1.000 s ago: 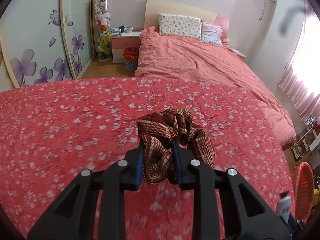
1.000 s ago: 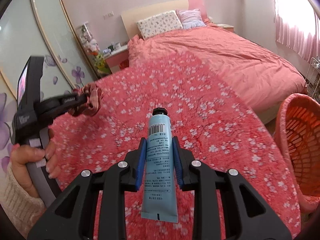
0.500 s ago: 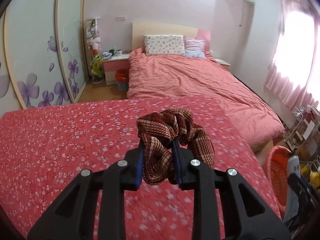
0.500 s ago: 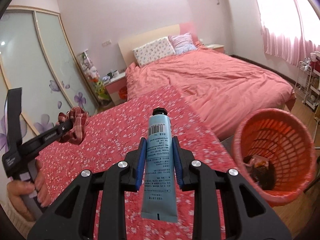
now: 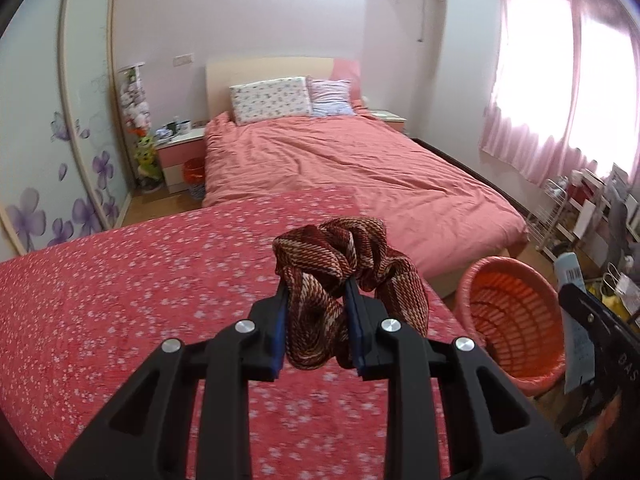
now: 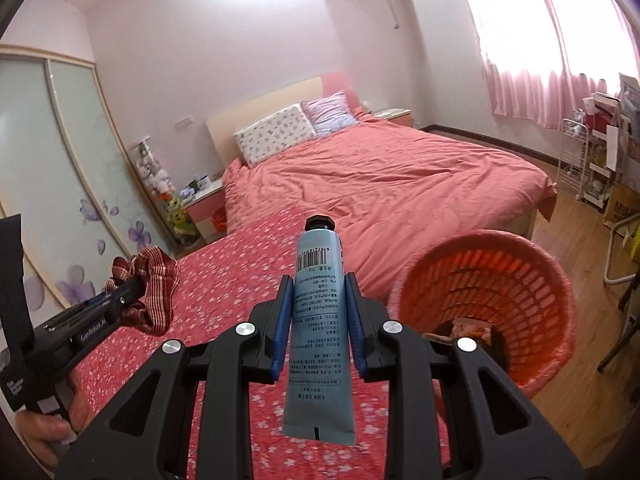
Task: Collect trash
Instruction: 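Carry scrunchie and tube toward the orange basket with both tools, then open both tools over the orange basket to drop scrunchie and tube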
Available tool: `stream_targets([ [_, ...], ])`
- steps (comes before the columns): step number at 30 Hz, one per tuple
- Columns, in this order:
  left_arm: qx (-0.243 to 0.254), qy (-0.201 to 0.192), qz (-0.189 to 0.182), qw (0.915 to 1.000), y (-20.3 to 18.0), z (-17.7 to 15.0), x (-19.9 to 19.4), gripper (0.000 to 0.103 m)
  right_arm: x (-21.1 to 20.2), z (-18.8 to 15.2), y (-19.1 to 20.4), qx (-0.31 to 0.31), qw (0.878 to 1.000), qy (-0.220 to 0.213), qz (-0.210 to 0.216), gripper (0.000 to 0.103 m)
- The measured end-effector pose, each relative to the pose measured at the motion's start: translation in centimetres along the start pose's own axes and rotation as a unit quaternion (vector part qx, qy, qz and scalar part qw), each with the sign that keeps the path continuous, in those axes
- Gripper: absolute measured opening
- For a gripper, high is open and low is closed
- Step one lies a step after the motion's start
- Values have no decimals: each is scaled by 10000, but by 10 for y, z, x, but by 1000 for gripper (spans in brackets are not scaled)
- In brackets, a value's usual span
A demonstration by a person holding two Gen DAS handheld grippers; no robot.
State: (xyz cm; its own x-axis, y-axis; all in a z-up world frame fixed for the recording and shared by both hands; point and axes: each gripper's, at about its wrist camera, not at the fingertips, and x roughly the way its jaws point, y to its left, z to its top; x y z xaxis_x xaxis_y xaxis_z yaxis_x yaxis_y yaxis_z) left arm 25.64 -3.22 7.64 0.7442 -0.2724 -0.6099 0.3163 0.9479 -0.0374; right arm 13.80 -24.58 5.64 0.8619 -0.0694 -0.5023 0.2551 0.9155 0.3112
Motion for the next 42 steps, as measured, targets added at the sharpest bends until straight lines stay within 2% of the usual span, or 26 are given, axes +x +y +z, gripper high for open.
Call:
stream_targets([
  [13, 490, 105, -813, 9954, -96, -12, 16, 26, -13, 9, -79, 437, 9977, -190, -486, 26],
  [22, 594, 303, -1460, 9870, -165, -17, 51, 26, 0, 16, -125, 708, 9945, -211, -748, 26],
  [27, 719, 514, -1696, 9816, -202, -25, 78, 26, 13, 21, -150, 909, 9924, -157, -815, 26],
  [30, 753, 649, -1771, 9792, -218, -28, 94, 27, 22, 21, -164, 1024, 9911, -95, -849, 26],
  [35, 768, 923, -1751, 9772, -233, -38, 122, 37, 38, 22, -179, 1157, 9906, 161, -716, 27],
  [37, 775, 1047, -1732, 9762, -232, -42, 131, 39, 41, 19, -184, 1243, 9899, 222, -652, 31],
  [42, 713, 1137, -1551, 9787, -220, -47, 138, 42, 30, 14, -178, 1220, 9901, 179, -675, 50],
])
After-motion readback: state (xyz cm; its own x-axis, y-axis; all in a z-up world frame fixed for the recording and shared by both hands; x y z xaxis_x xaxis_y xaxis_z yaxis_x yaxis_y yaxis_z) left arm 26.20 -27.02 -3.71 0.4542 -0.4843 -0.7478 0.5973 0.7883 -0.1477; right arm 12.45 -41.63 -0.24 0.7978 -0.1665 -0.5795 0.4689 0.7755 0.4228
